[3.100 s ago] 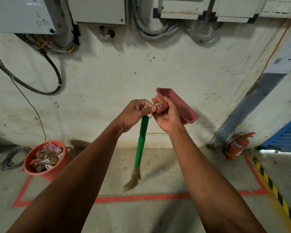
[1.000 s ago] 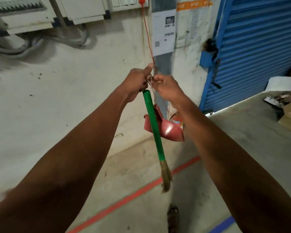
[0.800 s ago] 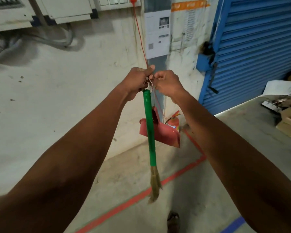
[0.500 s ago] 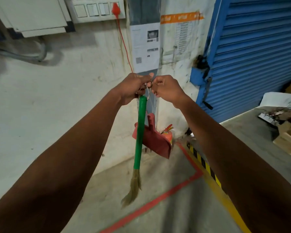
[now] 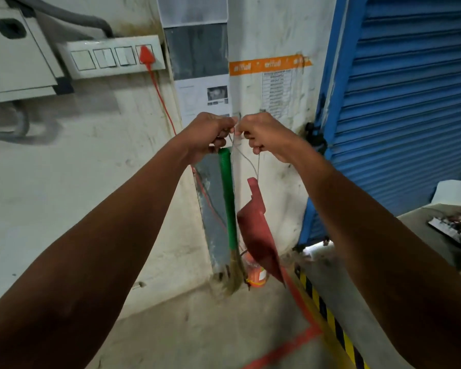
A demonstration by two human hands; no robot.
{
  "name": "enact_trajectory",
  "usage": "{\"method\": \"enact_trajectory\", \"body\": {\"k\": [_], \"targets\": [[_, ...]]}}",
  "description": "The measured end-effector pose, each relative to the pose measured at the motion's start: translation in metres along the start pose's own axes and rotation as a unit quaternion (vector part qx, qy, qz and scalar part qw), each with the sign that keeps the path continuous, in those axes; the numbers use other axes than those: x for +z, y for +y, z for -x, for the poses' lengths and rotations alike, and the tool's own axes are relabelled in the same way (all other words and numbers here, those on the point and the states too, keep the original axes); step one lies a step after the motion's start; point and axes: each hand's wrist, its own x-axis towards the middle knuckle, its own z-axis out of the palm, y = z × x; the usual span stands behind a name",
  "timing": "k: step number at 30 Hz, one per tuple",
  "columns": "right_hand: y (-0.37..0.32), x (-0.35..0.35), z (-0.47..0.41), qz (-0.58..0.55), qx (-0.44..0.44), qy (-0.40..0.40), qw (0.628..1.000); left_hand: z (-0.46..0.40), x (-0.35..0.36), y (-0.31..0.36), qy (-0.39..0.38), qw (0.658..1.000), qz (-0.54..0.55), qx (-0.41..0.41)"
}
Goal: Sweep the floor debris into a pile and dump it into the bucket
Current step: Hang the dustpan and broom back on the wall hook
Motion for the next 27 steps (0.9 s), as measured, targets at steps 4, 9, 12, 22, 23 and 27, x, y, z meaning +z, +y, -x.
{"method": "enact_trajectory", "body": {"k": [4,9,12,22,23,27], "targets": [[0.014,-0.068,-0.035,-0.009,-0.046,-0.001,0.999,-0.05,0.042,0.031,0.048,0.998,-0.011,0.026],[0.017,-0.149,-0.077,-0.018,-0.092,-0.029,0.995,-0.112,0.084,0.069,0.088,0.995,-0.025,0.044],[0.011,-0.193,-0.102,-0.019,-0.116,-0.043,0.992,-0.142,0.103,0.093,0.1,0.993,-0.02,0.058],[-0.008,-0.291,-0.181,-0.032,-0.183,-0.06,0.981,-0.235,0.126,0.157,0.128,0.986,-0.034,0.097],[-0.011,-0.296,-0.19,-0.026,-0.186,-0.046,0.981,-0.243,0.124,0.163,0.124,0.986,-0.045,0.106],[-0.022,-0.313,-0.218,0.014,-0.188,0.027,0.982,-0.273,0.114,0.185,0.099,0.981,-0.088,0.143]]}}
